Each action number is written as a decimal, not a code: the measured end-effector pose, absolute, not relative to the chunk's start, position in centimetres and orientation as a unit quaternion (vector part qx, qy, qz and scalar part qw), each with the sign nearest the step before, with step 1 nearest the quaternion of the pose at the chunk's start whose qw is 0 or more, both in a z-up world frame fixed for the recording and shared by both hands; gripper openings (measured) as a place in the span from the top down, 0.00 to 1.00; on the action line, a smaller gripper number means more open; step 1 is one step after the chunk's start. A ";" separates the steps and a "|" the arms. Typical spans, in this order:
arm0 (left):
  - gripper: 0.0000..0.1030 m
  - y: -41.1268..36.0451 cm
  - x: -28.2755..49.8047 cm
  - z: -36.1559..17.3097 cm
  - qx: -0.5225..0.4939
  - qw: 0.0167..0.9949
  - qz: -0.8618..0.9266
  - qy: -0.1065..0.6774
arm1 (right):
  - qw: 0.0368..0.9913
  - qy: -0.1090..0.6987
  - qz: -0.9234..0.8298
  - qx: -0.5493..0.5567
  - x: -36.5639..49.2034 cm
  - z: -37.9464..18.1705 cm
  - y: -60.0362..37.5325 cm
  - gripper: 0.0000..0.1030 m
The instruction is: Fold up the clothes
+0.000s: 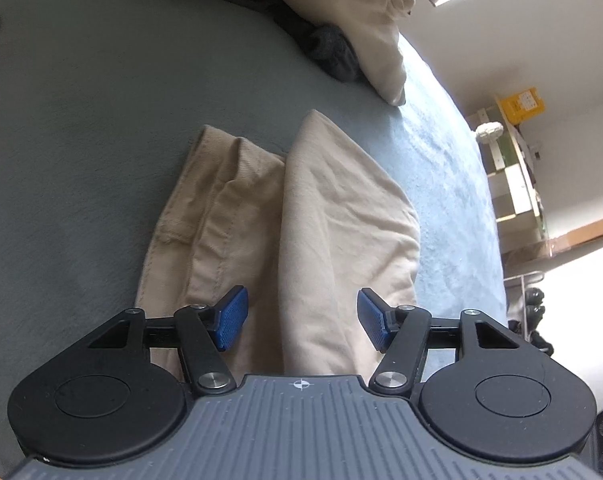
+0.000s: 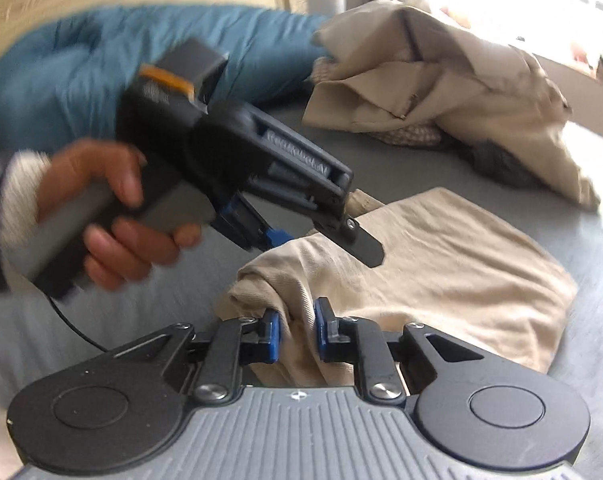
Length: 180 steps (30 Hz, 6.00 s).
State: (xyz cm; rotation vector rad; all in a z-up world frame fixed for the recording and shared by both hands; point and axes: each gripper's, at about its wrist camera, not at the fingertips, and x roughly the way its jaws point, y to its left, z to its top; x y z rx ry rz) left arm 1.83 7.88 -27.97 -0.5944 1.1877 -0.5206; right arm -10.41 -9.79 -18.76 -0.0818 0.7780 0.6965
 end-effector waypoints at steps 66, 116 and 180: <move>0.96 13.0 -0.8 -27.8 -0.379 0.795 -0.174 0.441 | 0.865 0.292 0.376 -0.158 -13.9 -18.9 -5.6 0.92; 0.14 12.1 -1.7 -32.3 -0.353 0.735 -0.209 0.540 | 0.639 0.555 0.204 0.493 -4.1 -33.9 -23.8 0.49; 0.56 -10.9 -20.5 -23.2 0.295 0.826 -0.343 0.337 | 0.883 0.434 0.067 -0.164 -21.4 -20.0 -21.2 0.68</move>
